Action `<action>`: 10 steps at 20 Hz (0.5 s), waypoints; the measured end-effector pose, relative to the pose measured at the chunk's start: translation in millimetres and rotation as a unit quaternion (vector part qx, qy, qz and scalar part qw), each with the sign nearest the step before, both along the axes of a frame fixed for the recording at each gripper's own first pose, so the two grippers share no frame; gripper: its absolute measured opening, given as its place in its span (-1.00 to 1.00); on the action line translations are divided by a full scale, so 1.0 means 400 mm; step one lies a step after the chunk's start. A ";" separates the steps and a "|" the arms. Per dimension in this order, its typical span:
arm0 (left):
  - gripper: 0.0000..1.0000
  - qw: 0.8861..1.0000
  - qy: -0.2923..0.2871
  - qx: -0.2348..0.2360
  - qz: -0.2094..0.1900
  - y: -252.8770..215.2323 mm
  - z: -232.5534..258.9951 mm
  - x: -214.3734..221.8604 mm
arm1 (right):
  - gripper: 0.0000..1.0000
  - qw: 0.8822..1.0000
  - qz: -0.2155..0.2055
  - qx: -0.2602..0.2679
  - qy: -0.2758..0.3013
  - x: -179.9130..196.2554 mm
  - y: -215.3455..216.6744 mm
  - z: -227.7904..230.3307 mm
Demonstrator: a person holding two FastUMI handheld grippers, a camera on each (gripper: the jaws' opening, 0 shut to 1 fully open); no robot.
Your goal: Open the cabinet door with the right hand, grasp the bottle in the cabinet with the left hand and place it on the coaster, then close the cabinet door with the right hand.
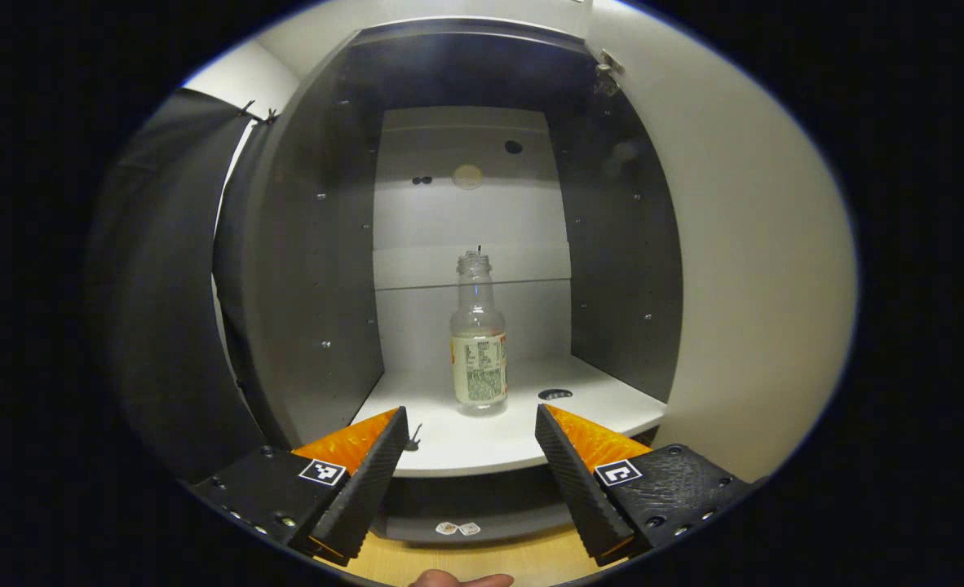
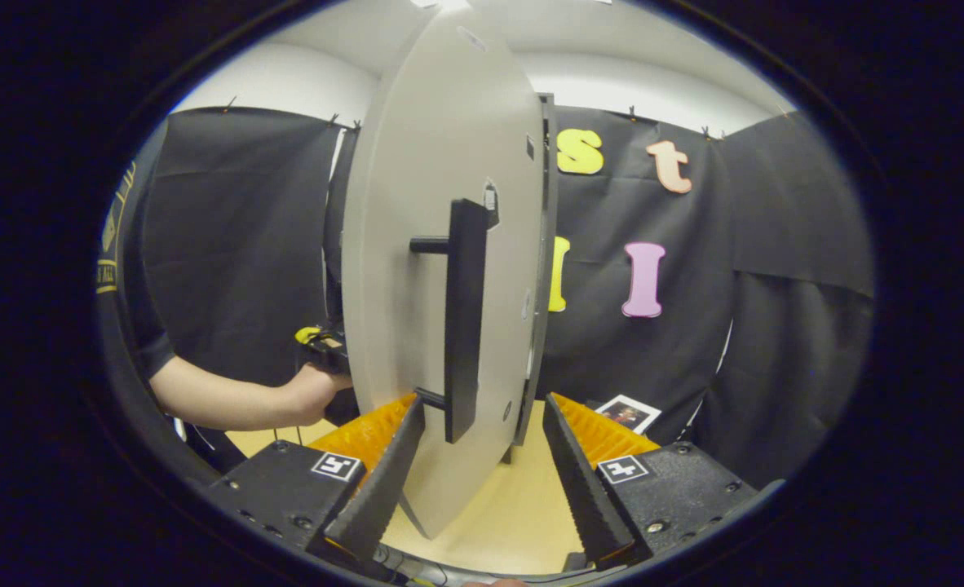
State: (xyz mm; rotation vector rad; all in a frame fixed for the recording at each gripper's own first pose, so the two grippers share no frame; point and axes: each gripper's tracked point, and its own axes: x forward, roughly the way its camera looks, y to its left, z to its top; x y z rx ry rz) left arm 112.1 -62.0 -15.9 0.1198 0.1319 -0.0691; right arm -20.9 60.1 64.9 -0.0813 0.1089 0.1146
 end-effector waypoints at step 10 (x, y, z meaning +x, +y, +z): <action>0.92 0.998 0.014 -0.020 0.051 0.005 -0.006 0.275 | 0.90 0.993 -0.110 0.024 0.046 -0.033 -0.152 -0.067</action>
